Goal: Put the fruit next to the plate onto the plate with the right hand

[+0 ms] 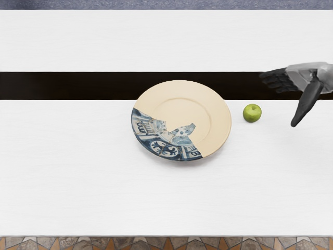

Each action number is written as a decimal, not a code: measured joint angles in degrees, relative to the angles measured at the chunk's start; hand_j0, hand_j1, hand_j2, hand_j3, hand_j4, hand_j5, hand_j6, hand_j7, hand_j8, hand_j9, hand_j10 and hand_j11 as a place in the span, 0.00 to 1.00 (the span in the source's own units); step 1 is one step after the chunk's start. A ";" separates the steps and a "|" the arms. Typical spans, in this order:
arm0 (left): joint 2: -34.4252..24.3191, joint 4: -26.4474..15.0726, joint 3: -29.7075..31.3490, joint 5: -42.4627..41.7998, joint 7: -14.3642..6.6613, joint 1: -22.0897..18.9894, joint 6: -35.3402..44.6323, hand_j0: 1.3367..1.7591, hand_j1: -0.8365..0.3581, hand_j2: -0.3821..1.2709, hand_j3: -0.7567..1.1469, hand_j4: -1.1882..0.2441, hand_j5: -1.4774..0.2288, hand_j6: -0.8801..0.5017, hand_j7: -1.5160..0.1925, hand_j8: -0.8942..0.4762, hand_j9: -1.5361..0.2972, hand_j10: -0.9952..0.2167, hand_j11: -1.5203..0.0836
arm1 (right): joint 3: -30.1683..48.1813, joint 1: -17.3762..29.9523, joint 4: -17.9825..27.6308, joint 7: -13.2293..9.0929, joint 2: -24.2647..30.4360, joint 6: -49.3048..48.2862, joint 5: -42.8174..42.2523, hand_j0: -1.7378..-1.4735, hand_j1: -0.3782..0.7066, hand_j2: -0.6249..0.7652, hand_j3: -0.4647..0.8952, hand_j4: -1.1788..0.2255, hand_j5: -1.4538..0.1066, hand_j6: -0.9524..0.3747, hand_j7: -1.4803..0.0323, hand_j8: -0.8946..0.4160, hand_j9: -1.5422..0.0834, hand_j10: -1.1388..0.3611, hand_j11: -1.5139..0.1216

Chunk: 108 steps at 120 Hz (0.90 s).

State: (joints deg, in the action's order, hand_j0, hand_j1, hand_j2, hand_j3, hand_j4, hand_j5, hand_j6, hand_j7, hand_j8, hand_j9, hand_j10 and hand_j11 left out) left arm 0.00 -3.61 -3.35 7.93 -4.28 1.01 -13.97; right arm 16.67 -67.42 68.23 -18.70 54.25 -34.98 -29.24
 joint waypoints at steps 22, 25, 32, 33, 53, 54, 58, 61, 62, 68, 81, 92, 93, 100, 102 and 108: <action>0.00 0.00 0.00 0.00 0.00 -0.04 0.00 0.76 0.99 0.23 0.40 0.83 0.87 0.64 0.89 0.65 0.84 0.82 0.95 | -1.31 -0.77 -0.81 0.01 -0.84 -0.03 -0.48 0.30 0.06 0.45 0.34 0.82 0.91 0.69 0.96 0.66 0.93 0.74 0.90; 0.00 0.00 0.00 0.00 0.01 -0.04 0.00 0.76 0.99 0.23 0.40 0.83 0.87 0.64 0.89 0.65 0.84 0.82 0.95 | -1.66 -1.42 -0.79 -0.94 -1.29 -0.04 -0.99 0.30 0.06 0.45 0.34 0.82 0.91 0.69 0.96 0.66 0.93 0.74 0.90; 0.00 0.00 0.00 -0.01 0.00 -0.04 0.00 0.76 0.99 0.23 0.40 0.83 0.87 0.64 0.89 0.65 0.84 0.82 0.95 | -2.20 -2.98 -0.74 -3.22 -2.61 0.47 -2.07 0.30 0.05 0.45 0.34 0.82 0.91 0.69 0.96 0.66 0.93 0.74 0.90; 0.00 0.00 0.00 -0.01 0.00 -0.04 0.00 0.76 0.99 0.23 0.40 0.83 0.87 0.64 0.89 0.65 0.84 0.82 0.95 | -2.27 -3.22 -0.74 -3.48 -2.80 0.58 -2.31 0.30 0.05 0.45 0.34 0.82 0.91 0.69 0.96 0.66 0.93 0.74 0.90; 0.00 0.00 0.00 0.00 -0.01 -0.04 0.00 0.76 0.99 0.23 0.40 0.83 0.87 0.64 0.89 0.65 0.84 0.82 0.95 | -7.87 -8.31 4.08 -12.90 -8.24 15.41 -10.24 0.30 0.05 0.45 0.34 0.82 0.91 0.69 0.96 0.66 0.93 0.74 0.91; 0.00 0.00 0.00 0.00 0.00 -0.04 0.00 0.76 0.99 0.23 0.40 0.83 0.87 0.64 0.89 0.65 0.84 0.82 0.95 | -8.54 -8.78 4.25 -13.16 -8.60 16.20 -10.46 0.30 0.05 0.45 0.34 0.82 0.91 0.69 0.96 0.66 0.93 0.74 0.91; 0.00 0.00 0.00 0.00 0.00 -0.04 0.00 0.76 0.99 0.23 0.40 0.83 0.87 0.64 0.89 0.65 0.84 0.82 0.95 | -10.78 -10.35 4.80 -14.02 -9.95 19.55 -11.23 0.30 0.05 0.45 0.34 0.82 0.91 0.69 0.96 0.66 0.93 0.74 0.91; 0.00 0.00 0.00 0.00 0.01 -0.04 0.00 0.76 0.99 0.23 0.40 0.83 0.87 0.64 0.89 0.65 0.84 0.82 0.95 | -12.20 -11.16 5.11 -14.51 -10.93 22.69 -11.68 0.30 0.05 0.45 0.34 0.82 0.91 0.69 0.96 0.66 0.93 0.74 0.91; 0.00 0.00 0.00 0.00 0.01 -0.04 0.00 0.76 0.99 0.23 0.40 0.83 0.87 0.64 0.89 0.65 0.84 0.82 0.95 | -12.67 -11.39 5.20 -14.64 -11.26 23.68 -11.82 0.30 0.05 0.45 0.34 0.82 0.91 0.69 0.96 0.66 0.93 0.74 0.91; 0.00 0.00 0.00 -0.01 0.00 0.02 0.00 0.76 0.99 0.23 0.40 0.83 0.87 0.64 0.89 0.65 0.84 0.82 0.95 | -15.10 -12.53 5.59 -15.27 -13.22 28.29 -12.47 0.30 0.05 0.45 0.34 0.82 0.91 0.70 0.96 0.66 0.93 0.74 0.91; 0.00 0.00 0.00 -0.01 0.00 -0.04 0.00 0.76 0.99 0.23 0.40 0.83 0.87 0.64 0.89 0.65 0.84 0.82 0.95 | -19.24 -13.76 6.02 -15.94 -16.67 33.08 -13.56 0.30 0.05 0.45 0.34 0.82 0.91 0.70 0.96 0.66 0.93 0.74 0.91; 0.00 0.00 0.00 0.00 0.02 -0.04 0.00 0.76 0.99 0.23 0.40 0.83 0.87 0.64 0.89 0.65 0.84 0.82 0.95 | -20.55 -14.04 6.50 -16.15 -18.32 34.67 -13.88 0.30 0.05 0.45 0.34 0.82 0.91 0.70 0.96 0.66 0.93 0.74 0.91; 0.00 0.00 0.00 0.00 0.02 -0.04 0.00 0.76 0.99 0.23 0.40 0.83 0.87 0.64 0.89 0.65 0.84 0.82 0.95 | -20.63 -14.07 6.55 -16.16 -18.54 34.75 -13.90 0.30 0.05 0.45 0.34 0.82 0.91 0.70 0.96 0.66 0.93 0.74 0.91; 0.00 0.00 0.00 -0.01 0.02 -0.04 0.00 0.76 0.99 0.23 0.40 0.83 0.87 0.64 0.89 0.65 0.84 0.82 0.95 | -21.15 -14.23 6.82 -16.22 -19.72 35.02 -14.02 0.30 0.05 0.45 0.34 0.82 0.91 0.70 0.96 0.66 0.93 0.74 0.91; 0.00 0.00 0.00 -0.01 0.02 -0.04 0.00 0.76 0.99 0.23 0.40 0.83 0.87 0.64 0.89 0.65 0.84 0.82 0.95 | -21.34 -14.24 6.87 -16.23 -19.95 35.10 -14.05 0.30 0.05 0.45 0.34 0.82 0.91 0.70 0.96 0.66 0.93 0.74 0.91; 0.00 0.00 0.00 -0.01 0.02 -0.04 0.00 0.76 0.99 0.23 0.40 0.83 0.87 0.64 0.89 0.65 0.84 0.82 0.95 | -22.17 -14.29 6.89 -16.26 -20.46 35.41 -14.16 0.30 0.05 0.45 0.34 0.82 0.91 0.70 0.96 0.66 0.93 0.74 0.91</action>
State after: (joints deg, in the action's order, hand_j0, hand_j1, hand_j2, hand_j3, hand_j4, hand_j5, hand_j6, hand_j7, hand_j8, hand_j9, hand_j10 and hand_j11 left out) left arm 0.00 -3.60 -3.34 7.92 -4.27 0.97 -13.97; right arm -5.50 -81.71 75.12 -34.96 33.79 0.43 -43.39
